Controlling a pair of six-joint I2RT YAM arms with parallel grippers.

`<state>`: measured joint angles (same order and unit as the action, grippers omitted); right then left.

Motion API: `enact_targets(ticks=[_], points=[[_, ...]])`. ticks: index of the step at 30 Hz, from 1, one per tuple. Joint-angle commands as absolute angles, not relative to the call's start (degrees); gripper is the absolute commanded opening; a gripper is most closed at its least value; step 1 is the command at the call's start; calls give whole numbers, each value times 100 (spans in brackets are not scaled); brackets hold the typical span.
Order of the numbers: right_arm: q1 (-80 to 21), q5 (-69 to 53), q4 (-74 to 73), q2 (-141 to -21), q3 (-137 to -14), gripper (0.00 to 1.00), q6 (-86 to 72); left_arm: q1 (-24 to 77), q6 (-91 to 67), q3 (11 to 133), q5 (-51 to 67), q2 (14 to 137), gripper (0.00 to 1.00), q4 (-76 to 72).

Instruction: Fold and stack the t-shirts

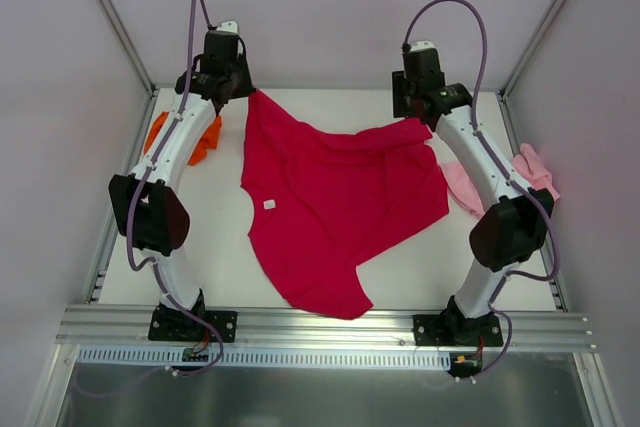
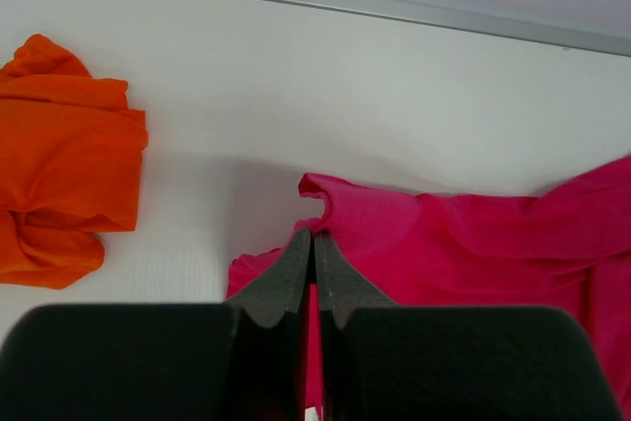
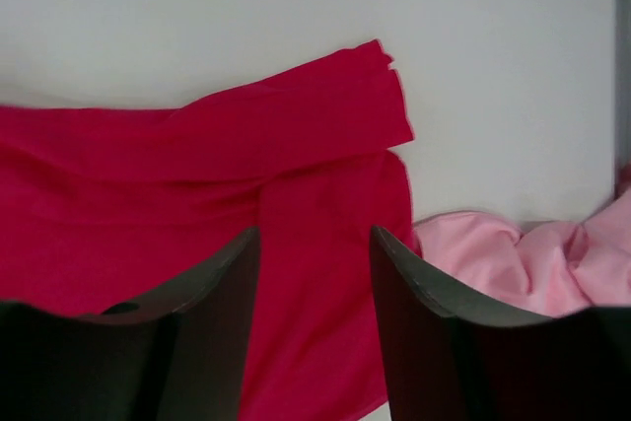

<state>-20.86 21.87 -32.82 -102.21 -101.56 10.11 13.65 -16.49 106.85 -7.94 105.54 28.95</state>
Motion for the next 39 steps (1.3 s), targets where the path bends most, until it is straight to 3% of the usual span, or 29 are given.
enact_targets(ticks=[1,6,10,19,23,30,35,39], points=[[-2022,1085,-4128,-9720,-10713,49,897,1336,-1652,10758,-817,10143,0,2698],[-1522,223,-5068,-10131,-10942,42,107,1336,-1670,10872,-730,10187,0,2733],[-933,-790,-4897,-10913,-10951,37,-430,1336,-1696,10916,-642,10125,0,2716],[-809,-730,-4974,-12908,-12759,40,-528,1389,-1670,10381,-677,9590,0,2786],[-826,-703,-4993,-13183,-13052,41,-413,1397,-1644,10108,-703,9334,0,2777],[-818,-63,-4579,-13227,-12832,43,69,1424,-1617,9958,-650,9184,0,2865],[-835,1613,-4702,-13359,-13052,46,378,1485,-1521,10063,-747,9185,0,3049],[-835,2223,-4562,-13263,-12815,48,518,1485,-1520,10081,-809,9132,0,3111]])
